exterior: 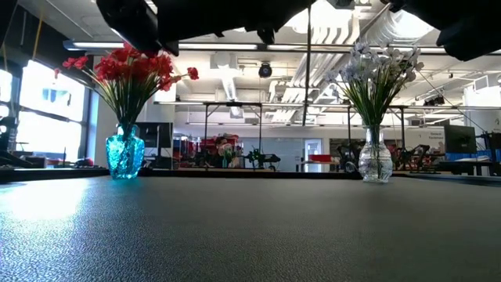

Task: Sort flowers into vase by color
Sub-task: Put the white tulip into the transparent vase

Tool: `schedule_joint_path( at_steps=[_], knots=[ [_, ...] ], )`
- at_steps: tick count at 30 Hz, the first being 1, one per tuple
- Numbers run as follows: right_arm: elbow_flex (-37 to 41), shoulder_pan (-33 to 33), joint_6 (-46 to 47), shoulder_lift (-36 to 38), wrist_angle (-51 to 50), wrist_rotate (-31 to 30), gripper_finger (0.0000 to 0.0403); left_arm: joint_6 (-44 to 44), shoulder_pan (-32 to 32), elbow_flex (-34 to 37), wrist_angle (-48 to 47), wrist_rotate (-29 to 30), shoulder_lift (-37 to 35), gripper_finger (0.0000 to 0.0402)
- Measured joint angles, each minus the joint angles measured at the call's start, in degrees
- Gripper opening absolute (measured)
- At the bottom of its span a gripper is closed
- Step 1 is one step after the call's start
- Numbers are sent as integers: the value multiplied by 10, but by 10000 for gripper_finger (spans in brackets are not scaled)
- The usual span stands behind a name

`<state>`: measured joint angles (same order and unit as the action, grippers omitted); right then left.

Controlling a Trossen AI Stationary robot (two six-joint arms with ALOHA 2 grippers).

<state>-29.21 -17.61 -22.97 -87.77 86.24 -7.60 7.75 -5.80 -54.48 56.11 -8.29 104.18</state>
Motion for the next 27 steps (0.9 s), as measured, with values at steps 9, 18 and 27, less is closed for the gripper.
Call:
schedule_joint_path(
  at_steps=[9, 18, 27],
  knots=[
    [0, -6, 34, 5, -45, -94, 42, 8, -2, 0, -52, 18, 0, 10],
    [0, -61, 124, 115, -343, -304, 175, 9, -4, 1, -117, 122, 0, 3],
    [0, -60, 189, 139, -388, -303, 208, 9, -1, 1, -122, 138, 0, 1]
  ],
)
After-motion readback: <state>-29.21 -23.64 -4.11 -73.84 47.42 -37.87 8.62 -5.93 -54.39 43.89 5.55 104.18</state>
